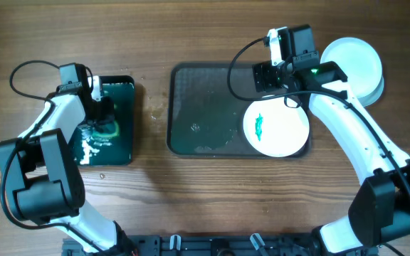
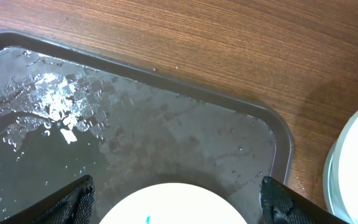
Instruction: Clean dirty plates on tray and stack at the side
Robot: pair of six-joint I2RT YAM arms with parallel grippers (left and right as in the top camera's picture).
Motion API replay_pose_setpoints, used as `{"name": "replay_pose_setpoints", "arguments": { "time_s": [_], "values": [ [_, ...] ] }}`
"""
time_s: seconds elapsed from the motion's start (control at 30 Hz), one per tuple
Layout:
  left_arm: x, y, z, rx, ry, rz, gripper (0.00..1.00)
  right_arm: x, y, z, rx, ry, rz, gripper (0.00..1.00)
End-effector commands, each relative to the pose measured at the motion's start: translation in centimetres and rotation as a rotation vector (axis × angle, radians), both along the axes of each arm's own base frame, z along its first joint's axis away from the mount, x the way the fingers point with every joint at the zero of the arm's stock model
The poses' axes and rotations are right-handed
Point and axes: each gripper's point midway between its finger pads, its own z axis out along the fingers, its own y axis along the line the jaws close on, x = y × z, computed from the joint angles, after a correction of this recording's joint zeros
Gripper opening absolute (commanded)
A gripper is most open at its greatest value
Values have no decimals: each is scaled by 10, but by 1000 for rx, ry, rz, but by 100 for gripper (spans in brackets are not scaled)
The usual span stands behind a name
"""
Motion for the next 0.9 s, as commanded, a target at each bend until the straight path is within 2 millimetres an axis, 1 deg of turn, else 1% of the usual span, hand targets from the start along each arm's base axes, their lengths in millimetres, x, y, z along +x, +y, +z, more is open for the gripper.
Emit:
{"name": "replay_pose_setpoints", "arguments": {
  "time_s": [0.0, 0.03, 0.1, 0.17, 0.2, 0.23, 0.27, 0.3, 0.37, 0.43, 0.5, 0.53, 0.57, 0.6, 0.7, 0.8, 0.87],
  "values": [
    [0, 0, 6, -17, 15, 74, 4, 2, 1, -3, 0, 4, 5, 86],
    [3, 1, 15, -20, -6, 91, 4, 2, 1, -3, 0, 4, 5, 85],
    [11, 2, 41, -29, -69, 140, 4, 2, 1, -3, -1, 4, 4, 85],
    [12, 0, 66, -45, -126, 185, 4, 1, 0, -4, -4, 12, 4, 84],
    [11, -3, 81, -64, -158, 188, 4, -2, -6, -9, -28, 32, -12, 84],
    [11, -6, 92, -79, -185, 182, 4, -3, -15, -15, -57, 52, -35, 84],
    [11, -7, 96, -80, -196, 181, 4, -5, -24, -25, -75, 85, -53, 84],
    [11, -5, 95, -72, -195, 184, 4, -6, -31, -34, -81, 117, -69, 84],
    [9, -5, 85, -72, -177, 188, 4, -10, -43, -48, -96, 168, -91, 84],
    [8, -4, 69, -77, -148, 221, 4, -17, -61, -63, -137, 236, -72, 84],
    [7, -2, 57, -79, -122, 245, 4, -23, -79, -74, -182, 286, -31, 79],
    [7, -3, 53, -81, -112, 248, 4, -26, -87, -79, -198, 311, 8, 74],
    [6, -3, 52, -86, -108, 263, 4, -29, -90, -82, -195, 329, 53, 72],
    [6, -3, 52, -88, -108, 268, 4, -32, -90, -84, -169, 344, 108, 69],
    [6, -3, 52, -88, -107, 270, 4, -35, -85, -83, -46, 335, 224, 70],
    [6, -3, 51, -89, -105, 270, 4, -40, -84, -87, -19, 344, 296, 70],
    [7, -3, 52, -89, -108, 269, 4, -44, -77, -91, 8, 361, 339, 70]
  ]
}}
